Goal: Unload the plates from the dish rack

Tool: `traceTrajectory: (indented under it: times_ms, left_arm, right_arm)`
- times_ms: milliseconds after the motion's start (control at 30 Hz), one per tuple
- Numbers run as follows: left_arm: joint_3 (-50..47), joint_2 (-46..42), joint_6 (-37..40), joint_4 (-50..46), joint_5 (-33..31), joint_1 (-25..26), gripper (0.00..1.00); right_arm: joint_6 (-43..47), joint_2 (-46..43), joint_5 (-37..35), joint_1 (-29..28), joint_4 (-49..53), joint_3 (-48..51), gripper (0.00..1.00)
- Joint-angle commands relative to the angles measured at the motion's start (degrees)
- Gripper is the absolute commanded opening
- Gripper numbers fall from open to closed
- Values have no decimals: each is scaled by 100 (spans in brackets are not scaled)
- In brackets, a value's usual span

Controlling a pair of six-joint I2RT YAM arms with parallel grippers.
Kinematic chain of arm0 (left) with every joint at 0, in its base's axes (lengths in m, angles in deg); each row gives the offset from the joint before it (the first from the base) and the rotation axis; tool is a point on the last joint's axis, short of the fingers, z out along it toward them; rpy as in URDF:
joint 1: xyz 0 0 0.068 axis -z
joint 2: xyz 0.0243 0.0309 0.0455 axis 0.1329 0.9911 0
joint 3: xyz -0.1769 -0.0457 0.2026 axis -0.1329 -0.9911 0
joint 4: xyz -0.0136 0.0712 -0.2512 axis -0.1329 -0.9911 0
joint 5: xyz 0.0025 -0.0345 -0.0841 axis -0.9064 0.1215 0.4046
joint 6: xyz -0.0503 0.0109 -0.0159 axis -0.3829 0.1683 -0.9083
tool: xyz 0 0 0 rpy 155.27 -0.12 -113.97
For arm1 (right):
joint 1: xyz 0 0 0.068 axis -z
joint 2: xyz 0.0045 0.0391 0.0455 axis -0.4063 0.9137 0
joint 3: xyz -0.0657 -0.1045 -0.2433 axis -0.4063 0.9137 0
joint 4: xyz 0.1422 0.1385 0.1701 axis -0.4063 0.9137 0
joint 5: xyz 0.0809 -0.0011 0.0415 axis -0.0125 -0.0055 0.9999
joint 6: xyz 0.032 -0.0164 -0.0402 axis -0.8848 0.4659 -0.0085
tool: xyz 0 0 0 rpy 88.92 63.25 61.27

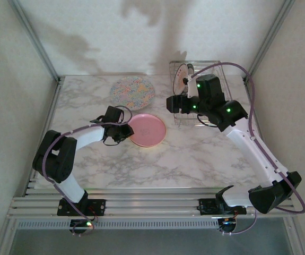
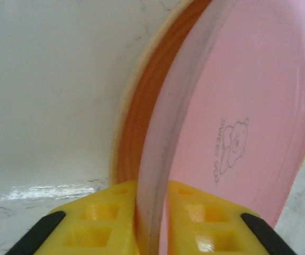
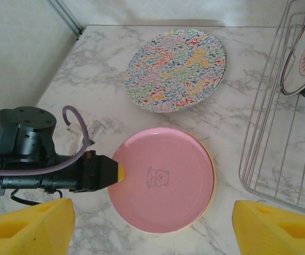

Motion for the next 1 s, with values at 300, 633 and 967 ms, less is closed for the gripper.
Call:
traceTrajectory:
  times_ms: [300, 633, 967]
  left_arm:
    - [826, 65, 612, -1259, -508, 151, 41]
    - [1160, 164, 694, -1534, -754, 294, 54]
    - [1706, -205, 678, -1835, -1590, 571, 74]
  right_arm:
    - [-98, 110, -404, -60, 59, -78, 78]
    - [-161, 529, -1856, -58, 728, -745, 81]
    - [-226, 1266, -3483, 516, 1044, -1719, 84]
